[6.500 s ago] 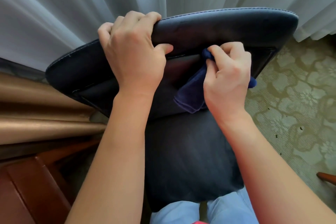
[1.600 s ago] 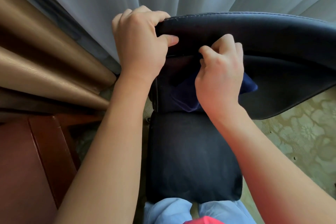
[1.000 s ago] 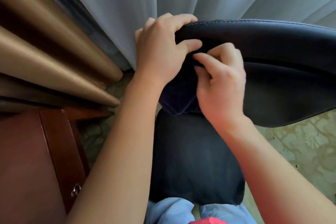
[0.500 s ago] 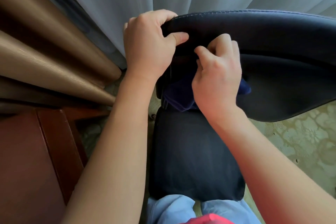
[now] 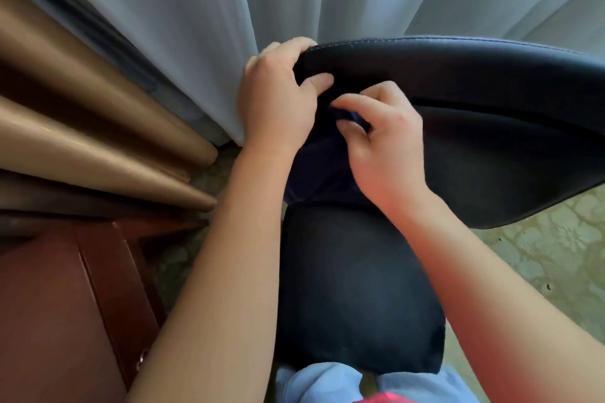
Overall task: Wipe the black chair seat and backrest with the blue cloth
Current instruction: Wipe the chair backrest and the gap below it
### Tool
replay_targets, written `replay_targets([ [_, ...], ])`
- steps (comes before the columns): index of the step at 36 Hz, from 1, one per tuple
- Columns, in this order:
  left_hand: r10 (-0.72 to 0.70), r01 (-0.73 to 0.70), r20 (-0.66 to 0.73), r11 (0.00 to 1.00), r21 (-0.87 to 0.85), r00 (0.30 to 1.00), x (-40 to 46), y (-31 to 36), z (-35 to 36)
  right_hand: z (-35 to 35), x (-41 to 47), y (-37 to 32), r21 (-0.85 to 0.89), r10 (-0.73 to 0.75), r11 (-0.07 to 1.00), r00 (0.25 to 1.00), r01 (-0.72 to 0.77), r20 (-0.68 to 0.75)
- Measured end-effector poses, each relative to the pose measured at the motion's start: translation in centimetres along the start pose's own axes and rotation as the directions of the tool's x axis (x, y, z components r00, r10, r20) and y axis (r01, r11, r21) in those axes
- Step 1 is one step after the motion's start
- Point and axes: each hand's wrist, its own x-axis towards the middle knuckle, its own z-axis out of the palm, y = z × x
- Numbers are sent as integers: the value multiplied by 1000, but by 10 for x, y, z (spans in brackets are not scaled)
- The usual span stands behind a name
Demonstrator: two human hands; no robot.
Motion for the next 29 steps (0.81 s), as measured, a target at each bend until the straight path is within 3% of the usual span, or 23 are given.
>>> replay_targets([
  [4,5,-6,39,999,33,999,-1,14,9,-28,2,10,120,108,987,994,-103,-34],
  [9,-53,50,80,998,36,995,-23,37,7,-58,-2,13,196,134,973,990,-125,-33],
  [12,-9,8,57,1000,8,998,-47,56,-2,-79,-9,10,242,140,962,990,-129,-28],
  [15,13,-1,248,999,-51,969,-78,77,-13,-101,-18,8,297,129,946,992,-126,10],
  [17,-58,79,402,996,-37,914,-102,89,-16,-117,-26,5,350,107,930,993,-115,43],
  [19,-123,116,449,992,42,885,-127,99,-14,-134,-35,0,373,70,923,995,-91,69],
  [24,-239,221,295,971,95,925,-198,111,-14,-174,-64,-14,343,-58,939,983,-6,174],
  [29,-336,331,131,942,59,933,-277,115,-39,-196,-106,-31,206,-214,968,905,145,369],
])
